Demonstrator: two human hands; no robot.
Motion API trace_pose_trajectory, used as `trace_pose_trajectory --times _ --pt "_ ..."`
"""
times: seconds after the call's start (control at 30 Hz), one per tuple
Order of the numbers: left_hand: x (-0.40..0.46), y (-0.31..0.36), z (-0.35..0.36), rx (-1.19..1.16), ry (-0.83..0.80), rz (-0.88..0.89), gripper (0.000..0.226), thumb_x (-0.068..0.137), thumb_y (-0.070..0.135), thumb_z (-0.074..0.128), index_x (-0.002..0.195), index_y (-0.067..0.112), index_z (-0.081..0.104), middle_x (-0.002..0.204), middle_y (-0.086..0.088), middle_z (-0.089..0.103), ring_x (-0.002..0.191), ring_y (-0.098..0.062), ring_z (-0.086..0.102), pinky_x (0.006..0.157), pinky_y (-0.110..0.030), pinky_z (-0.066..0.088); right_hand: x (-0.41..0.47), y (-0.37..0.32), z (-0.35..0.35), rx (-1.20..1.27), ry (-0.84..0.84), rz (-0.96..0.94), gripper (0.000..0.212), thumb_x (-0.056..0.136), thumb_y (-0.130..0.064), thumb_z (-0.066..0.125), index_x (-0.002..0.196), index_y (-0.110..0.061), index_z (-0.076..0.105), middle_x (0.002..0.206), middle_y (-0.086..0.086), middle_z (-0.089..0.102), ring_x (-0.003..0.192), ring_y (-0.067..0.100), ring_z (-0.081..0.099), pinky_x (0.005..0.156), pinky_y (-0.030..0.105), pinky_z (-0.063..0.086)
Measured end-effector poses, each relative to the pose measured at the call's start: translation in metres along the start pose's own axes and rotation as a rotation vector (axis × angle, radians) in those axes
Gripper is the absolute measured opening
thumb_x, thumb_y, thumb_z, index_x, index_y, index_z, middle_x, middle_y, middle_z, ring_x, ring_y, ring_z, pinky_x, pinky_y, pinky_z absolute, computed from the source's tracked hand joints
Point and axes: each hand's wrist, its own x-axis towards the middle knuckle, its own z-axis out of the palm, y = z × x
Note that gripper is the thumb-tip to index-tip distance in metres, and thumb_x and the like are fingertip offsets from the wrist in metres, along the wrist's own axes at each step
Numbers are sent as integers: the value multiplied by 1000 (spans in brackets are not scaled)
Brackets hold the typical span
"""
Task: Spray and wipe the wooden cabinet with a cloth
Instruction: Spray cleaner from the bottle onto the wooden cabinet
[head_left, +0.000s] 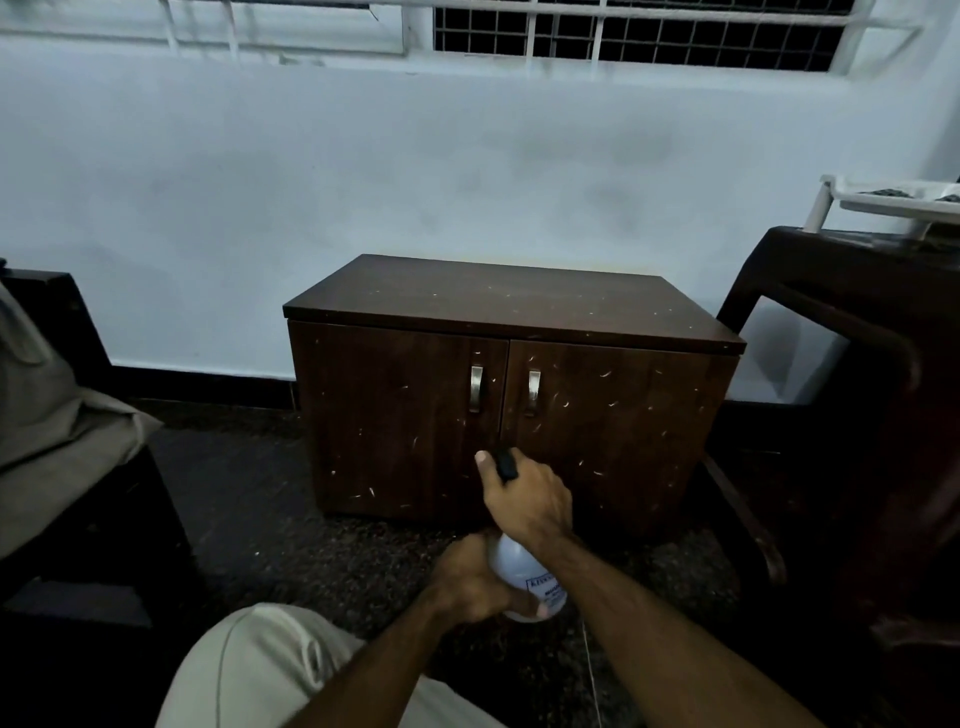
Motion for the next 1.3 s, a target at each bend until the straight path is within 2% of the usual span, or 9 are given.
trace_pose_trajectory --times 0.1,0.27,0.37,0.43,0.7,0.9,1.03,1.13,1.3 --pt "9 7 5 38 37 39 108 35 63 91 134 35 57 127 20 65 115 -4 63 99 -32 54 1 14 -15 66 96 54 39 99 -63 41 94 -29 61 71 -12 60 72 8 59 74 29 44" --pt "22 35 17 45 -43 127 98 39 58 92 129 36 59 119 20 67 109 -3 65 93 -31 57 5 34 -42 36 224 129 47 99 -62 40 92 -24 67 77 -7 67 83 18 68 80 36 52" --pt "27 56 27 48 -87 166 89 46 51 94 126 34 60 117 21 66 107 -4 64 92 -29 57 6 42 -63 -7 280 167 45 100 -59 43 93 -22 69 77 -7 64 86 20 66 75 32 44" --pt "31 64 31 43 -89 185 88 48 49 95 126 35 59 116 21 65 109 -5 64 93 -30 57 6 47 -72 7 274 169 47 99 -61 43 99 -21 69 83 -3 69 90 23 67 77 33 46" --pt "39 102 48 59 -112 241 88 39 65 91 118 37 64 109 19 72 99 -2 69 86 -34 61 9 59 -116 -42 381 221 53 97 -65 41 88 -21 69 83 2 73 86 26 70 81 39 56" --pt "39 147 47 100 -127 296 87 40 61 91 118 35 65 108 18 73 98 -1 69 86 -33 62 4 67 -165 128 406 294 51 93 -69 46 106 -25 70 96 -2 71 101 26 67 90 40 53" --pt "41 180 43 141 -66 332 86 39 66 89 116 36 65 106 17 72 95 -3 69 84 -35 62 -9 65 -211 134 397 250 36 89 -64 59 101 -30 62 87 -9 63 95 22 66 80 34 50" --pt "40 221 36 168 -22 393 84 42 67 88 116 35 65 104 16 72 93 -5 69 83 -36 61 -15 53 -258 59 413 202 35 85 -62 67 96 -29 62 82 -9 63 89 22 66 78 36 55" --pt "34 293 19 106 104 522 80 47 69 86 115 35 64 105 16 71 94 -9 68 81 -32 58 -3 16 -339 -36 516 106 46 80 -62 72 110 -27 73 103 0 77 100 24 70 86 36 56"
